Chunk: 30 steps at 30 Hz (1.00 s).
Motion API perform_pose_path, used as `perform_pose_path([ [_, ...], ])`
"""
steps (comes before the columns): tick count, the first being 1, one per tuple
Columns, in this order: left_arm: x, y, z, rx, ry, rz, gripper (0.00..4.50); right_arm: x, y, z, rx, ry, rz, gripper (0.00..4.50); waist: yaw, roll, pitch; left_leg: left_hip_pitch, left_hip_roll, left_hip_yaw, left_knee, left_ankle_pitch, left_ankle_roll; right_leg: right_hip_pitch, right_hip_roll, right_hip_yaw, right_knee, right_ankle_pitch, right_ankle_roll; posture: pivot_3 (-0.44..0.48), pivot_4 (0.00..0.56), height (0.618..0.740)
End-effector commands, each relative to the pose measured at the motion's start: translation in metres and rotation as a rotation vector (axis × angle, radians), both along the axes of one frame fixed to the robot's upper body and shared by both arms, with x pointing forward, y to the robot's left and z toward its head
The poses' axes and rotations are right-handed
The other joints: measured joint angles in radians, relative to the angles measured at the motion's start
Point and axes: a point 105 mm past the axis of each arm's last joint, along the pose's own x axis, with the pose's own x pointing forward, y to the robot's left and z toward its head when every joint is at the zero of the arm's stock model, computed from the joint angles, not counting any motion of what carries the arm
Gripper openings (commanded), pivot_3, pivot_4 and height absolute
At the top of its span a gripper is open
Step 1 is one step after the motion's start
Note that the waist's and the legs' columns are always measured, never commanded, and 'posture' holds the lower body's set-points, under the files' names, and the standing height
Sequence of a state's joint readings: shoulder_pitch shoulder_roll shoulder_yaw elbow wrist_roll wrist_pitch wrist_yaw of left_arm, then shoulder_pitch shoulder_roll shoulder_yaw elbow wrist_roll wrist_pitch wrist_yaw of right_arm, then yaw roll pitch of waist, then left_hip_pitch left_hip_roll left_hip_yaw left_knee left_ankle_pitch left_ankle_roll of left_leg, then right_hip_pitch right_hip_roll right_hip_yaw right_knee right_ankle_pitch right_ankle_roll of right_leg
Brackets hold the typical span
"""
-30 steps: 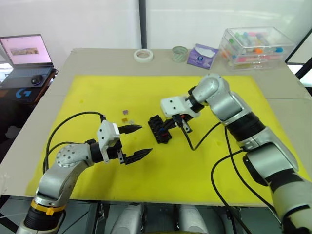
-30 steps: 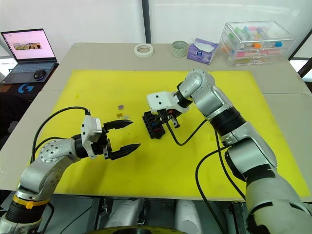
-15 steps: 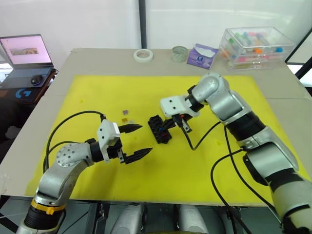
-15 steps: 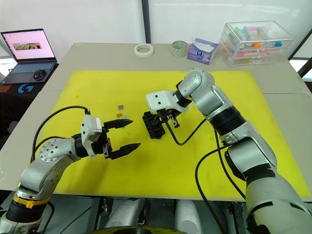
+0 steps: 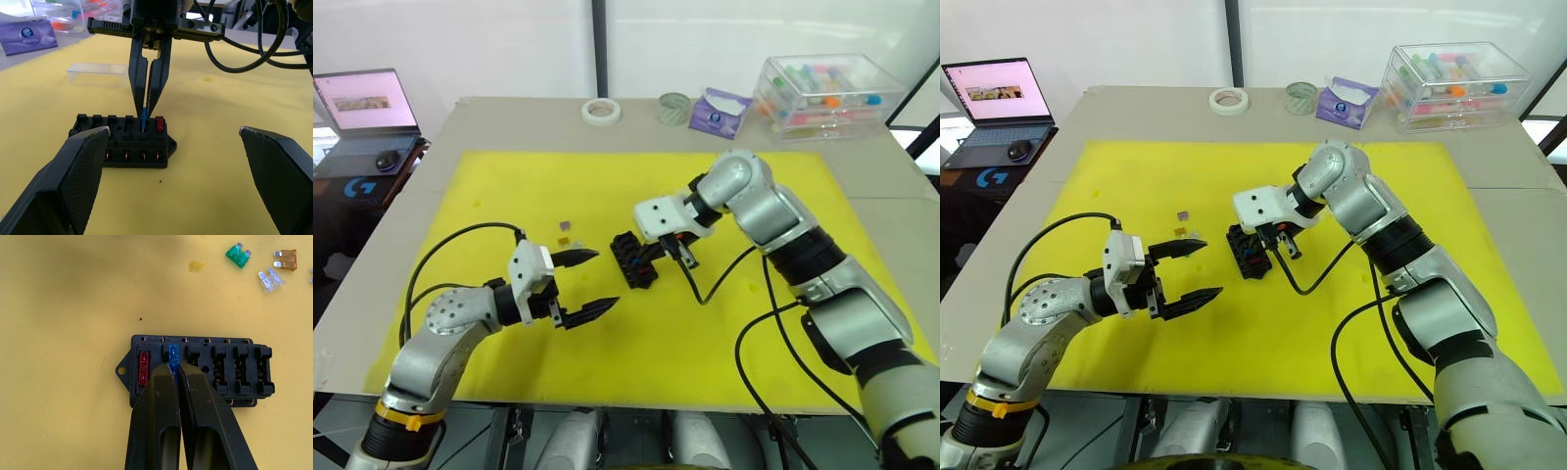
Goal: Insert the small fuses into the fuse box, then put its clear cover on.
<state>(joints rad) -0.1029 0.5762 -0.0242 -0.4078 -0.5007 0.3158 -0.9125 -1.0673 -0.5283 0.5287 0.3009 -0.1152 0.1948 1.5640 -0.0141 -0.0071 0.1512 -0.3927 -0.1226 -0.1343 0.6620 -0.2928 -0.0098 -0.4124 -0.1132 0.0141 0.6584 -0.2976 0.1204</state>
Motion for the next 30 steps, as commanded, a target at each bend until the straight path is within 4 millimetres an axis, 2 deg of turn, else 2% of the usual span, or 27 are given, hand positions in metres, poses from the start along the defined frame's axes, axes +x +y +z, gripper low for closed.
perform_pose_path([
  [1, -0.003, -0.003, 0.008, 0.0, -0.041, -0.018, 4.49, 0.002, -0.001, 0.007, 0.001, -0.033, 0.004, 0.0, 0.0, 0.0, 0.0, 0.0, 0.0, 0.0, 0.0, 0.0, 0.0, 0.0, 0.0, 0.0, 0.0, 0.0, 0.0, 0.0, 0.15, 0.74],
  [16, -0.002, -0.003, 0.009, 0.001, -0.043, -0.019, 4.49, 0.002, -0.003, 0.005, -0.016, -0.036, 0.006, 0.0, 0.0, 0.0, 0.0, 0.0, 0.0, 0.0, 0.0, 0.0, 0.0, 0.0, 0.0, 0.0, 0.0, 0.0, 0.0, 0.0, 0.15, 0.74],
  [30, 0.001, -0.003, 0.008, 0.003, -0.049, -0.009, 4.49, -0.001, 0.004, -0.003, -0.039, -0.039, 0.035, 0.0, 0.0, 0.0, 0.0, 0.0, 0.0, 0.0, 0.0, 0.0, 0.0, 0.0, 0.0, 0.0, 0.0, 0.0, 0.0, 0.0, 0.15, 0.74],
])
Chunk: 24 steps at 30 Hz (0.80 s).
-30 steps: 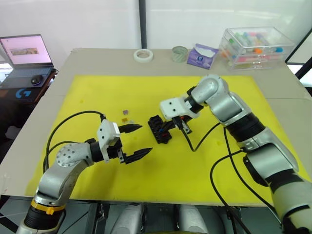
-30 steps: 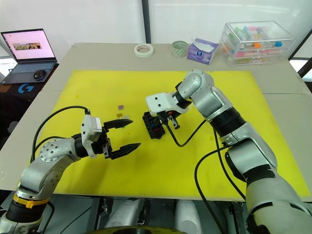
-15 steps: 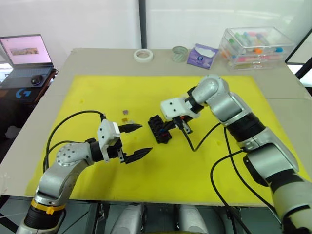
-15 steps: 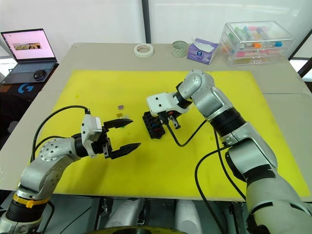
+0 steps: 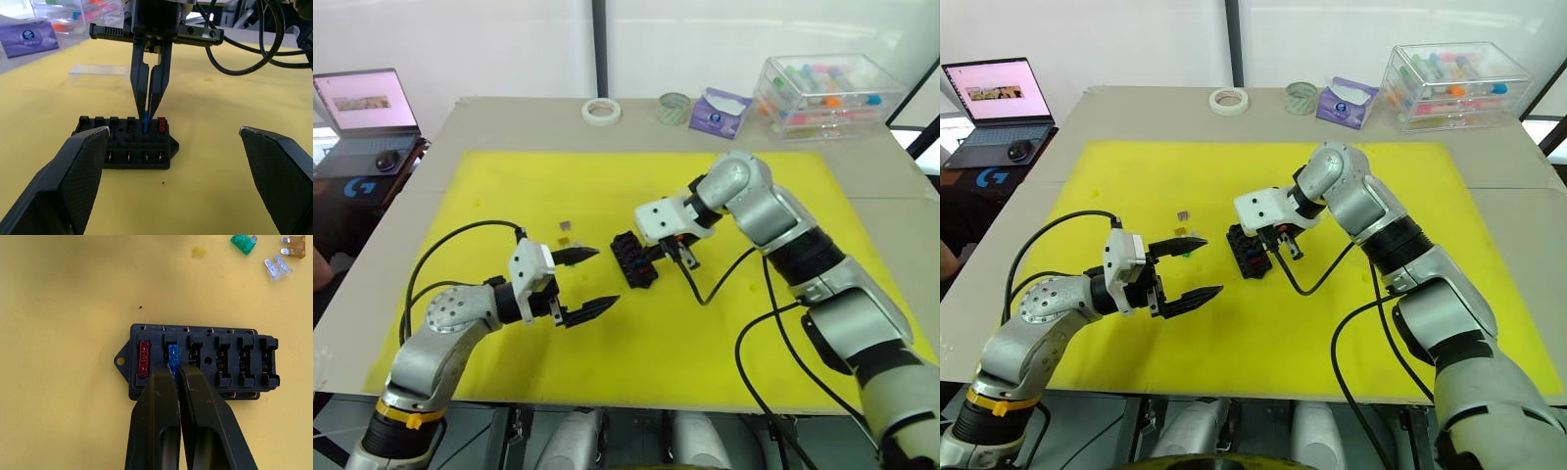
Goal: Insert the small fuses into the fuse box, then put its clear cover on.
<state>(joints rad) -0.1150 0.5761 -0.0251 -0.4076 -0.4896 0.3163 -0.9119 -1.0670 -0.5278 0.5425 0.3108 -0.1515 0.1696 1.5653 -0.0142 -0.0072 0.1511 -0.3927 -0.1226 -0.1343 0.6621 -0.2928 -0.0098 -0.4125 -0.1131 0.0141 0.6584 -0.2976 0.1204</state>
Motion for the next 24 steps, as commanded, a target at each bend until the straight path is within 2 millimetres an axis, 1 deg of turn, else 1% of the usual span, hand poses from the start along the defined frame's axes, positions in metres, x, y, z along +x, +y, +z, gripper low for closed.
perform_pose_path([
  [1, -0.001, -0.003, 0.006, -0.006, -0.035, -0.009, 4.49, -0.003, 0.007, 0.001, 0.004, -0.015, 0.03, 0.0, 0.0, 0.0, 0.0, 0.0, 0.0, 0.0, 0.0, 0.0, 0.0, 0.0, 0.0, 0.0, 0.0, 0.0, 0.0, 0.0, 0.15, 0.74],
  [9, -0.001, -0.003, 0.005, -0.006, -0.035, -0.006, 4.49, -0.002, 0.011, -0.002, -0.003, -0.014, 0.03, 0.0, -0.002, 0.0, 0.0, 0.0, 0.0, 0.0, 0.0, 0.0, 0.0, 0.0, 0.0, 0.0, 0.0, 0.0, 0.0, 0.0, 0.15, 0.74],
  [19, 0.0, -0.003, 0.005, -0.007, -0.036, 0.0, 4.49, -0.003, 0.007, -0.011, -0.04, 0.004, 0.035, 0.0, -0.002, 0.0, 0.0, 0.0, 0.0, 0.0, 0.0, 0.0, 0.0, 0.0, 0.0, 0.0, 0.0, 0.0, 0.0, 0.0, 0.15, 0.74],
  [24, 0.0, -0.003, 0.005, -0.006, -0.035, 0.001, 4.49, -0.003, 0.007, -0.012, -0.044, 0.006, 0.035, 0.0, -0.002, 0.0, 0.0, 0.0, 0.0, 0.0, 0.0, 0.0, 0.0, 0.0, 0.0, 0.0, 0.0, 0.0, 0.0, 0.0, 0.15, 0.74],
])
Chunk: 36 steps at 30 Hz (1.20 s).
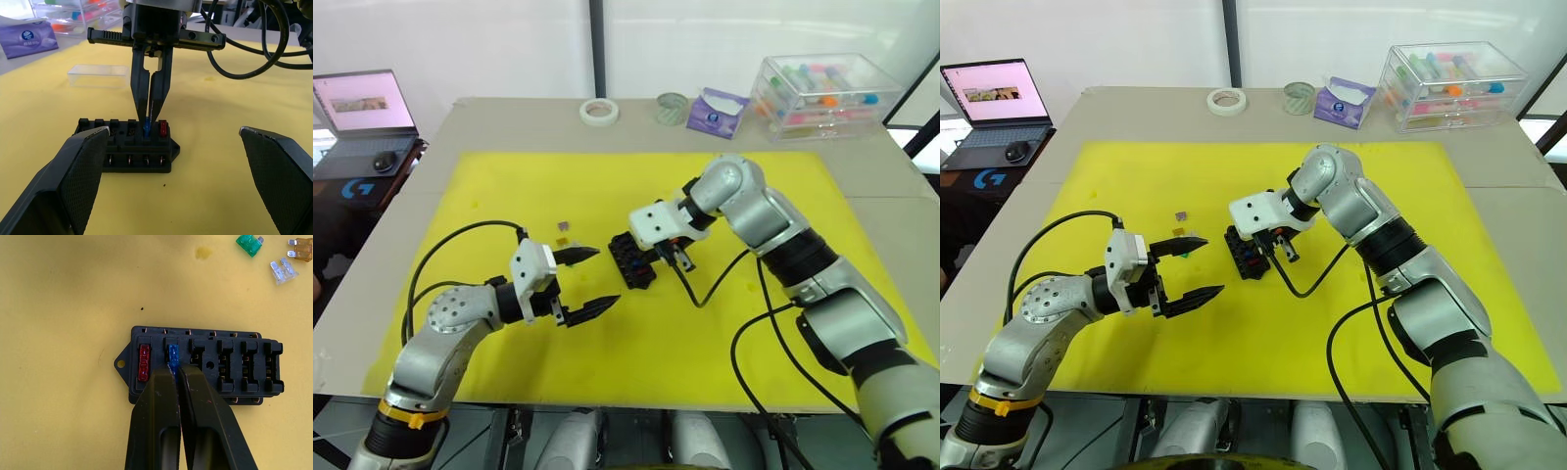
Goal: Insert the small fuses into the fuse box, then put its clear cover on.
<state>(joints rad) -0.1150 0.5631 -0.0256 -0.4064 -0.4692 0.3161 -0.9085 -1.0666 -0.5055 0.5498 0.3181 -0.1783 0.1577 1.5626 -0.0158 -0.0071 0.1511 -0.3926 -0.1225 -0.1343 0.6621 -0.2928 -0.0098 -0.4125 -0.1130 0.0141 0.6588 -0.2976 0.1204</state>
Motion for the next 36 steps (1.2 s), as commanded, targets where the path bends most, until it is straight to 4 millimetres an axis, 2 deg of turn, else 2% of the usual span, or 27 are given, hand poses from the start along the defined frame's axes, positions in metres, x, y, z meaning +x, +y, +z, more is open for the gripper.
perform_pose_path([
  [1, -0.001, -0.0021, 0.0059, -0.01, -0.031, -0.01, 4.49, -0.0031, 0.0028, -0.0076, -0.027, 0.016, 0.021, 0.0, 0.0, 0.0, 0.0, 0.0, 0.0, 0.0, 0.0, 0.0, 0.0, 0.0, 0.0, 0.0, 0.0, 0.0, 0.0, 0.0, 0.15, 0.74],
  [24, -0.0021, -0.0026, 0.0052, -0.005, -0.027, -0.022, 4.49, -0.0014, 0.0052, -0.0047, 0.003, 0.009, 0.025, 0.0, -0.002, 0.0, 0.0, 0.0, 0.0, 0.0, 0.0, 0.0, 0.0, 0.0, 0.0, 0.0, 0.0, 0.0, 0.0, 0.0, 0.15, 0.74],
  [28, -0.0025, -0.0028, 0.0051, -0.004, -0.025, -0.025, 4.5, -0.0007, 0.0055, -0.0044, 0.009, 0.002, 0.024, 1.06, -0.001, 0.0, 0.0, 0.0, 0.0, 0.0, 0.0, 0.0, 0.0, 0.0, 0.0, 0.0, 0.0, 0.0, 0.0, 0.0, 0.15, 0.74],
  [36, -0.0035, -0.0031, 0.0044, -0.004, -0.019, -0.029, 4.5, 0.001, 0.0059, -0.0035, 0.018, -0.003, 0.016, 1.06, 0.0, 0.0, 0.0, 0.0, 0.0, 0.0, 0.0, 0.0, 0.0, 0.0, 0.0, 0.0, 0.0, 0.0, 0.0, 0.0, 0.15, 0.74],
])
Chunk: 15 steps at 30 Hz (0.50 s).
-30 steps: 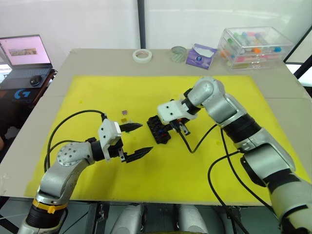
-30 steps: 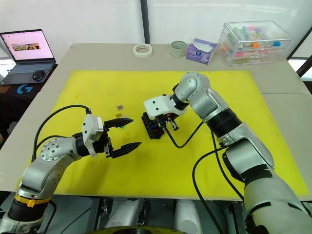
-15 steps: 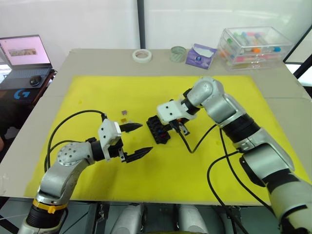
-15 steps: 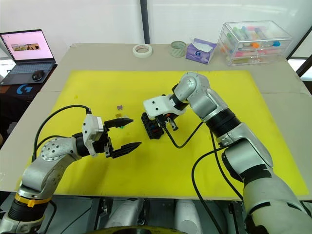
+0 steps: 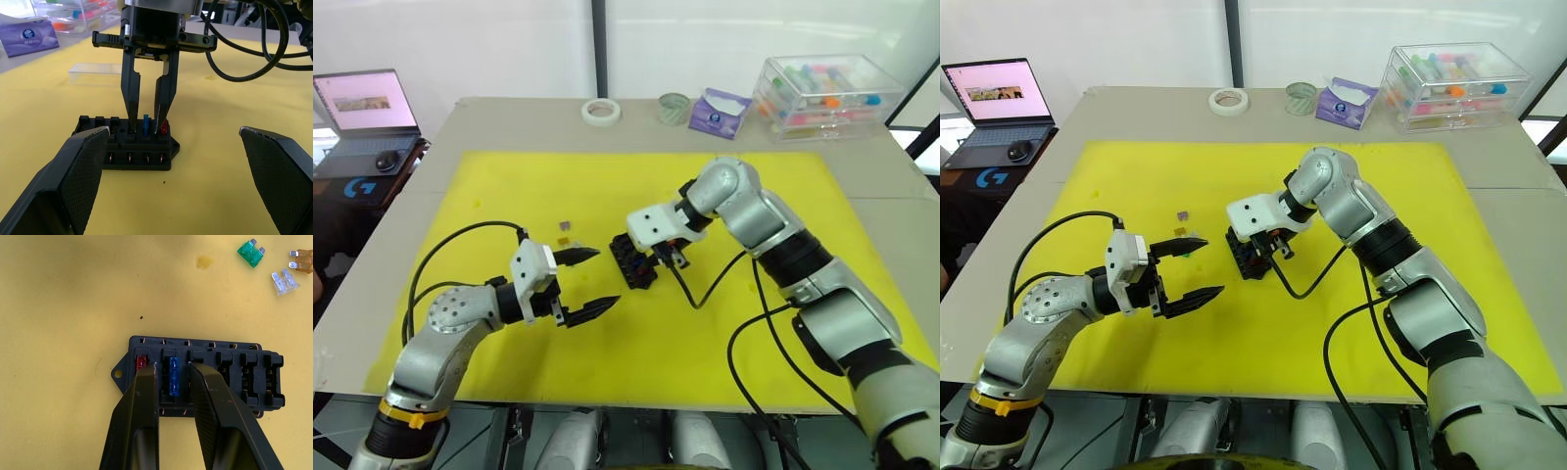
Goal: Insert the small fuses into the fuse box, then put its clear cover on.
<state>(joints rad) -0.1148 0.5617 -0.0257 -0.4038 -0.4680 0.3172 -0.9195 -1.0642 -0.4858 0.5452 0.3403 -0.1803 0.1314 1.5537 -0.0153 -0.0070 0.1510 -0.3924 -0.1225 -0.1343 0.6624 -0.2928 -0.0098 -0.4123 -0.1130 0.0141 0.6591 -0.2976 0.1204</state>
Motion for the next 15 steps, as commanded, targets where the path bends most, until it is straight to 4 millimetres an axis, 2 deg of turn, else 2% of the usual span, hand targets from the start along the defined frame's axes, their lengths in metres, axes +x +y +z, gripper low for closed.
perform_pose_path([
  [1, -0.003, -0.003, 0.005, -0.006, -0.023, -0.02, 4.5, 0.001, 0.002, -0.001, 0.006, -0.002, 0.001, 1.06, 0.0, 0.0, 0.0, 0.0, 0.0, 0.0, 0.0, 0.0, 0.0, 0.0, 0.0, 0.0, 0.0, 0.0, 0.0, 0.0, 0.15, 0.74],
  [11, -0.003, -0.003, 0.005, -0.006, -0.021, -0.02, 4.5, 0.004, 0.003, 0.009, 0.024, -0.016, 0.006, 1.06, 0.0, 0.0, 0.0, 0.0, 0.0, 0.0, 0.0, 0.0, 0.0, 0.0, 0.0, 0.0, 0.0, 0.0, 0.0, 0.0, 0.15, 0.74],
  [15, -0.003, -0.004, 0.005, -0.008, -0.023, -0.022, 4.5, 0.0, 0.003, 0.011, 0.024, 0.006, 0.033, 1.06, 0.0, 0.0, 0.0, 0.0, 0.0, 0.0, 0.0, 0.0, 0.0, 0.0, 0.0, 0.0, 0.0, 0.0, 0.0, 0.0, 0.15, 0.74],
])
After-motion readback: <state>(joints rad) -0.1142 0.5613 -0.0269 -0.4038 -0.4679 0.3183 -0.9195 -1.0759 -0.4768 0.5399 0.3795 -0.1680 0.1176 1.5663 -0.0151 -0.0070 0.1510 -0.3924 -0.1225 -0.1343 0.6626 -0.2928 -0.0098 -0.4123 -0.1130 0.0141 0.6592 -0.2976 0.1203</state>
